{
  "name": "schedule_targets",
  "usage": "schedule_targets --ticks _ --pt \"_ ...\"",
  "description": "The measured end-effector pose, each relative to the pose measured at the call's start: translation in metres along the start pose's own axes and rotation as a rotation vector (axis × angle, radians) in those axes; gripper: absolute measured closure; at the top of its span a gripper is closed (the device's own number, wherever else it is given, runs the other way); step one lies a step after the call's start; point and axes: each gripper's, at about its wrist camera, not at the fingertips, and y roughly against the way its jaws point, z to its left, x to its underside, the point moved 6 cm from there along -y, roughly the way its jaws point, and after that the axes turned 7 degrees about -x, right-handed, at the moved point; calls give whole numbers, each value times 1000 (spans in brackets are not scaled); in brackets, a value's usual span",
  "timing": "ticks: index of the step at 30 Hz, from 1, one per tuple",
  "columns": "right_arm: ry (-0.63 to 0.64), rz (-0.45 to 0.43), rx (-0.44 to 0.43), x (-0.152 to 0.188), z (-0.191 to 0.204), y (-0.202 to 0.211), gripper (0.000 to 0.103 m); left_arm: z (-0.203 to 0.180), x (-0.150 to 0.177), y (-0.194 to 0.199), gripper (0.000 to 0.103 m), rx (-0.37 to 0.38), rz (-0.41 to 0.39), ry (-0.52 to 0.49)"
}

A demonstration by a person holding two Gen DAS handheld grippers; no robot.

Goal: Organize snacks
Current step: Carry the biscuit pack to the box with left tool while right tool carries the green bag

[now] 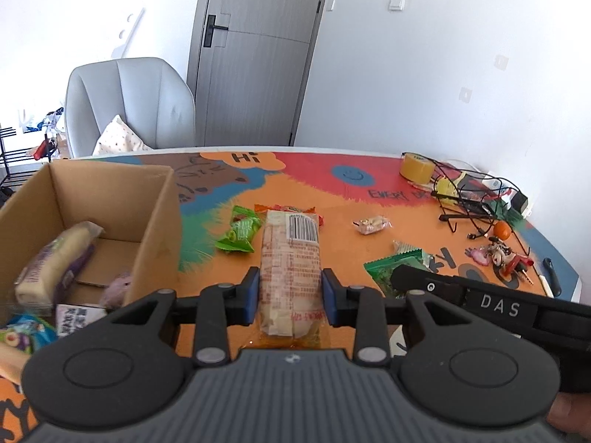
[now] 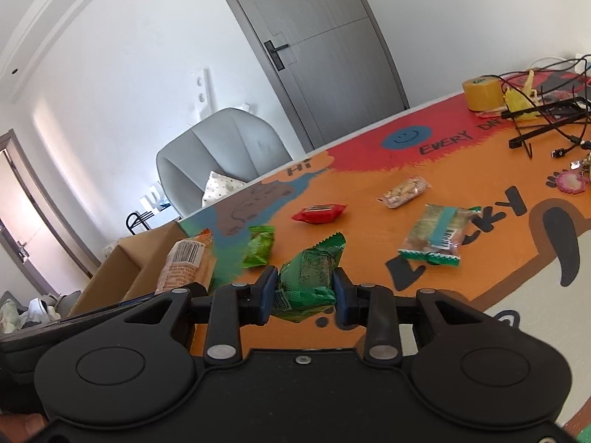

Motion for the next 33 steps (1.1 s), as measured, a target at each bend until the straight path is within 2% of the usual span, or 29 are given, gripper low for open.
schedule_targets --ticks 19,33 --pt "66 -16 -44 3 56 4 70 40 -13 48 70 -23 -80 30" --pt "106 -16 -107 -5 94 -18 70 87 -32 60 70 -77 -126 75"
